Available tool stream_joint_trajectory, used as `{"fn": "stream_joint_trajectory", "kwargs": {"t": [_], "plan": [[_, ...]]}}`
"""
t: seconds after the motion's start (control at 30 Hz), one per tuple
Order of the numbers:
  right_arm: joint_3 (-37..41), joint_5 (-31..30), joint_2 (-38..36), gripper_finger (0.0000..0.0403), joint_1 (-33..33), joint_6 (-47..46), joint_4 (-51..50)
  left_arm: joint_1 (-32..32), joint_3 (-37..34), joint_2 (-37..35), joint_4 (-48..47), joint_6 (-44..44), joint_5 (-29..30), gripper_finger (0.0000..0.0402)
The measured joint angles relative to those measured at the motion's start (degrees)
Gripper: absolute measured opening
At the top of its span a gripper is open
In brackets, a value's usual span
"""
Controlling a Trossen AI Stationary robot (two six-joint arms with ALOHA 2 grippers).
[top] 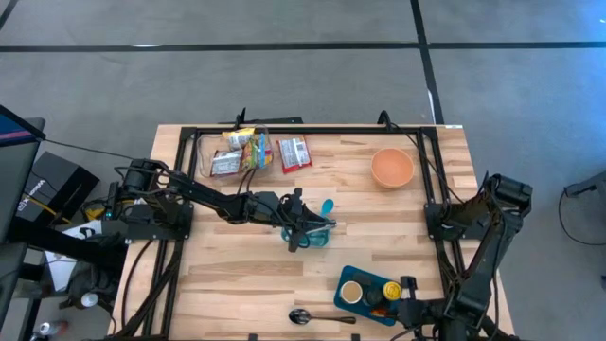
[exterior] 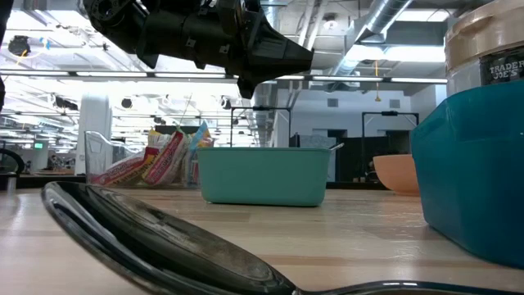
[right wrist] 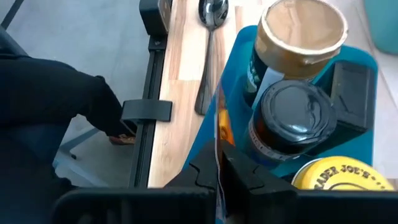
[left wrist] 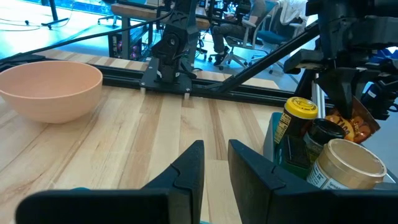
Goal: Pick & Place Food Item
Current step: Put the orange seasoning pack into the blue bin, then put the black tablespoon into the green bin
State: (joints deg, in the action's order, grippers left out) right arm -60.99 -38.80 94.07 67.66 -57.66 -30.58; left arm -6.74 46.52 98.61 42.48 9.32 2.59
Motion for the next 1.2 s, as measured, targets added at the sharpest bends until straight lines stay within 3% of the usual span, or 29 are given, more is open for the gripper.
{"fn": "stream_joint_trajectory", "kwargs": {"t": [0.3,0.7,1.2], "plan": [[0.0,1.6,0.0,0.0021,-1.3,-2.4,-0.3,0.0,0.0,0.0,0.0,0.0,0.0,0.0068],[0.0,3.2,-0.1,0.0082,-2.2,-2.4,-0.3,0.0,0.0,0.0,0.0,0.0,0.0,0.0068],[0.0,4.5,-5.5,0.0086,-2.2,-2.4,-0.9,0.0,0.0,0.0,0.0,0.0,0.0,0.0068]]}}
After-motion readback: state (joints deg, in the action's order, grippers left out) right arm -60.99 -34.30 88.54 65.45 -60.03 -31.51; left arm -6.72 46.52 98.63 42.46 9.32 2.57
